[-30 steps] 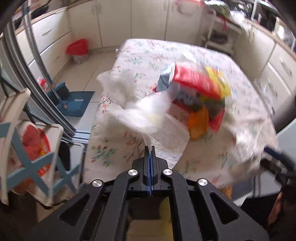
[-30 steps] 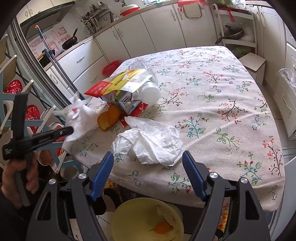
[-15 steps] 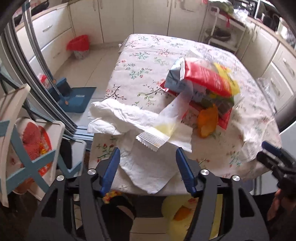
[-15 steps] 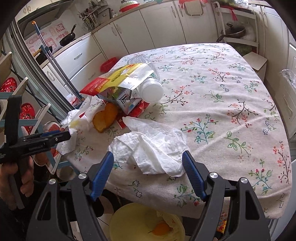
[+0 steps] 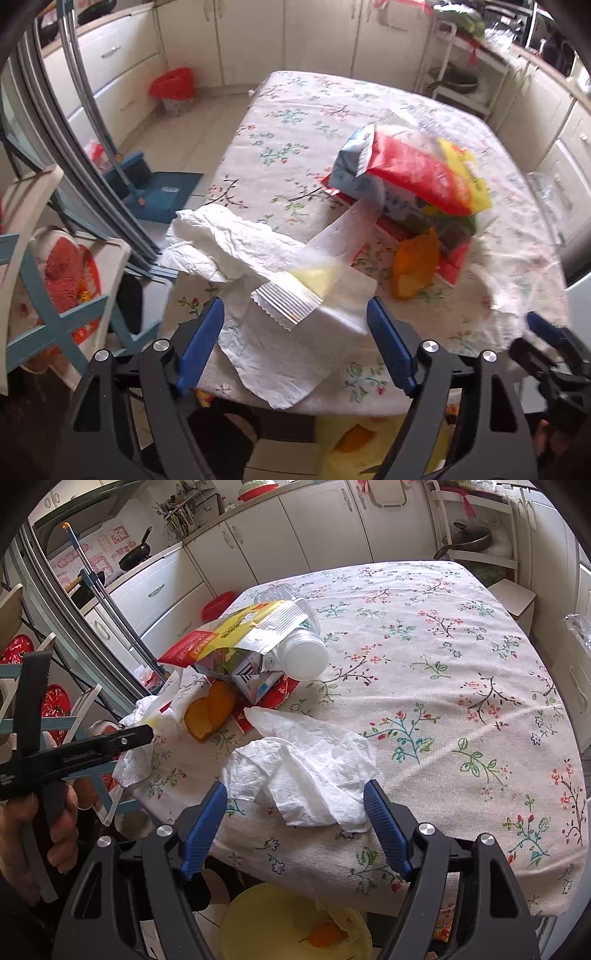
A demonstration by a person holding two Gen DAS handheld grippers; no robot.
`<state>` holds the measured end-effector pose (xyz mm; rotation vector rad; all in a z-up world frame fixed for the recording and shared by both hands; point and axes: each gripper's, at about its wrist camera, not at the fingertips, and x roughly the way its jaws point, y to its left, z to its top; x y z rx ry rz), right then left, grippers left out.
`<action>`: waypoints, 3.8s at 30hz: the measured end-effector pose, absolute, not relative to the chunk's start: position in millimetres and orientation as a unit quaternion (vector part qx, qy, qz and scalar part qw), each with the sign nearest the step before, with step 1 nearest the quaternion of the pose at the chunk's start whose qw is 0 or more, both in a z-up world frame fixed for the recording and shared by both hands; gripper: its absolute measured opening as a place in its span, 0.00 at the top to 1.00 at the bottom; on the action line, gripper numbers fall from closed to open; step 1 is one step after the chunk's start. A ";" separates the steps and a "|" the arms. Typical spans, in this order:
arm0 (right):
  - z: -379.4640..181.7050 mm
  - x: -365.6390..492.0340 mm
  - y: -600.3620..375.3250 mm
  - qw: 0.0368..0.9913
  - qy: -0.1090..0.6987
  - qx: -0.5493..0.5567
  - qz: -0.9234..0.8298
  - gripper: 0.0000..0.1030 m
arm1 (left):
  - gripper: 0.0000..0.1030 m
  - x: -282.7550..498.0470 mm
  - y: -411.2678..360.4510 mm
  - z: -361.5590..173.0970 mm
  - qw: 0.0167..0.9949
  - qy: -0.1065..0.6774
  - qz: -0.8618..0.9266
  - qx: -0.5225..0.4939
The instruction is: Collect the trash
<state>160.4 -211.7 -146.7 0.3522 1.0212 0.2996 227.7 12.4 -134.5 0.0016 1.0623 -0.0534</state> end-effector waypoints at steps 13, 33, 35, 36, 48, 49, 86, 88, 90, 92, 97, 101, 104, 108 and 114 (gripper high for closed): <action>-144.6 160.2 -206.7 0.853 0.480 0.153 0.139 0.29 | 0.98 205.6 38.1 -134.9 0.853 0.518 -0.061 -0.021; -148.2 161.8 -208.6 0.859 0.476 0.142 0.123 0.29 | 0.98 88.1 24.7 -83.7 0.895 0.408 -0.178 -0.010; -148.2 161.7 -208.8 0.859 0.477 0.141 0.123 0.29 | 0.98 82.9 25.9 -81.7 0.896 0.404 -0.184 -0.014; -148.2 161.6 -209.3 0.859 0.477 0.141 0.122 0.29 | 0.98 81.5 27.0 -81.2 0.896 0.403 -0.186 -0.017; -110.3 159.3 -198.5 0.895 0.415 0.094 0.133 0.25 | 0.98 45.0 5.7 -78.2 0.864 0.398 -0.306 -0.031; -106.8 161.1 -194.5 0.898 0.409 0.082 0.139 0.24 | 0.98 41.4 -0.2 -81.2 0.858 0.404 -0.317 -0.027; -60.1 254.5 -173.9 0.902 0.336 0.112 0.246 0.98 | 0.98 -7.6 -87.7 -169.0 0.718 0.542 -0.430 0.077; -48.9 244.7 -185.5 0.902 0.323 0.138 0.251 0.99 | 0.97 -6.1 -87.7 -171.2 0.716 0.546 -0.429 0.075; -38.5 232.3 -195.4 0.902 0.310 0.157 0.256 0.99 | 0.97 -5.0 -87.0 -173.3 0.714 0.552 -0.424 0.072; -26.2 213.6 -206.1 0.901 0.297 0.176 0.261 0.99 | 0.97 -3.5 -85.9 -176.1 0.712 0.559 -0.419 0.068; -8.0 169.0 -226.8 0.902 0.273 0.203 0.264 0.99 | 0.97 2.5 -81.1 -191.6 0.701 0.595 -0.388 0.059; -9.7 144.2 -243.6 0.896 0.278 0.229 0.259 0.99 | 0.97 6.5 -76.4 -203.9 0.695 0.616 -0.366 0.052; -12.3 121.5 -251.0 0.894 0.282 0.240 0.254 0.99 | 0.97 11.0 -72.5 -211.6 0.694 0.629 -0.346 0.045; -24.8 88.3 -257.6 0.890 0.298 0.244 0.243 0.99 | 0.97 16.7 -66.8 -218.5 0.692 0.641 -0.331 0.030; -61.3 55.2 -264.7 0.872 0.339 0.277 0.221 0.99 | 0.88 21.2 -63.1 -228.6 0.691 0.654 -0.306 0.033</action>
